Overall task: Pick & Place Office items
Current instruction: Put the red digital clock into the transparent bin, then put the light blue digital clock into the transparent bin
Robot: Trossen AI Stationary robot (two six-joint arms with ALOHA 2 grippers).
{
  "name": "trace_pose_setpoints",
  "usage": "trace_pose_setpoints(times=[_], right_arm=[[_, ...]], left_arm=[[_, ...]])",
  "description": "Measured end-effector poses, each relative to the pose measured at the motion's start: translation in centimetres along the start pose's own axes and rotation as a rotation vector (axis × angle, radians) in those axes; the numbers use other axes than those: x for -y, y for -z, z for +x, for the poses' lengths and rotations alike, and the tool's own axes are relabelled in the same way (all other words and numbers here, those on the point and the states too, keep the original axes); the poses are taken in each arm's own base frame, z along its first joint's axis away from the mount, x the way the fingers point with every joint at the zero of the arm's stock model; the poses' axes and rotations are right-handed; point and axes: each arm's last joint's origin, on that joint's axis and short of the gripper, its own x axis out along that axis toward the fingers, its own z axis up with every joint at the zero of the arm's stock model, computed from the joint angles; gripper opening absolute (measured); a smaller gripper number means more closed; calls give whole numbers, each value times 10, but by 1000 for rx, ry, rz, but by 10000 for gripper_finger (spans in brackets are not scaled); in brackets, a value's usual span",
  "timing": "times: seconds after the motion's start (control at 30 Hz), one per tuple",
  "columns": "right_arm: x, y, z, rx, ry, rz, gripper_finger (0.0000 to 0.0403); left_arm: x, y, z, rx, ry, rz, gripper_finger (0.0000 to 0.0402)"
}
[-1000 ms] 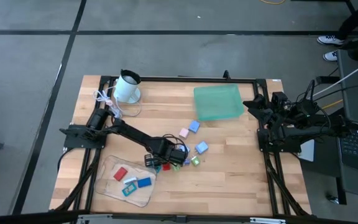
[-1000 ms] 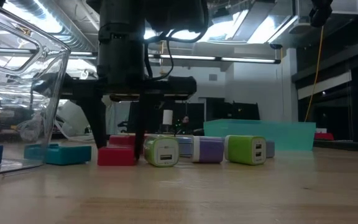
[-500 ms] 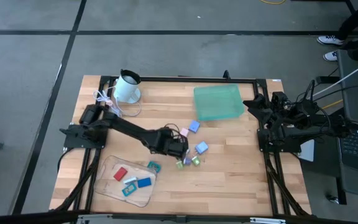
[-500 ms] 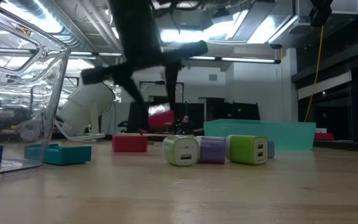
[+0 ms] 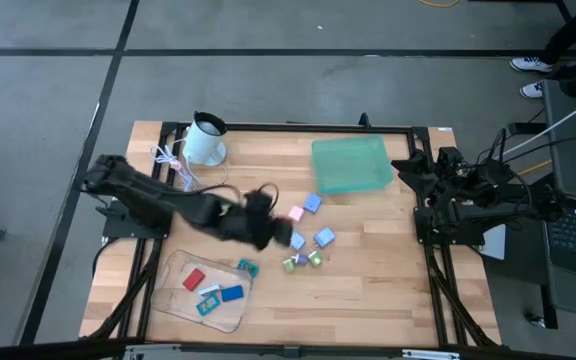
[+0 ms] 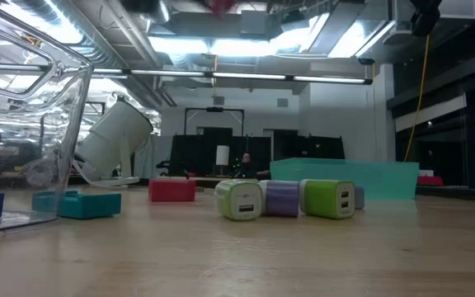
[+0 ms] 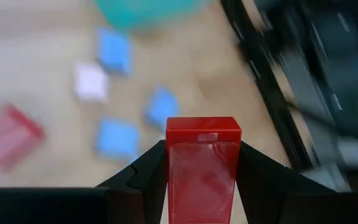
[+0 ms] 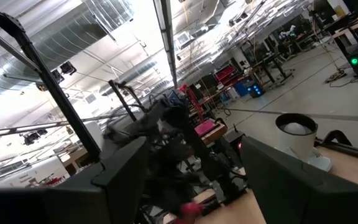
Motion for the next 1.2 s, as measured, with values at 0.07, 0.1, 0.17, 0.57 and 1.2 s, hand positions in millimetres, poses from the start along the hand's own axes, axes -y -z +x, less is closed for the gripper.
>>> trace_pose_setpoints(times=[0.07, 0.1, 0.17, 0.57, 1.2], right_arm=[[0, 0, 0, 3, -1, 1, 261], [0, 0, 0, 2, -1, 1, 261], [0, 0, 0, 2, -1, 0, 261], [0, 0, 0, 7, 8, 4, 261], [0, 0, 0, 8, 6, 36, 261]], left_arm=[[4, 16, -19, -101, 53, 43, 153], [3, 25, -26, -153, 54, 62, 153], [0, 45, -37, -268, 38, 77, 153], [-30, 139, -58, -558, -280, 41, 152], [-29, 126, -43, -352, -342, -65, 292]])
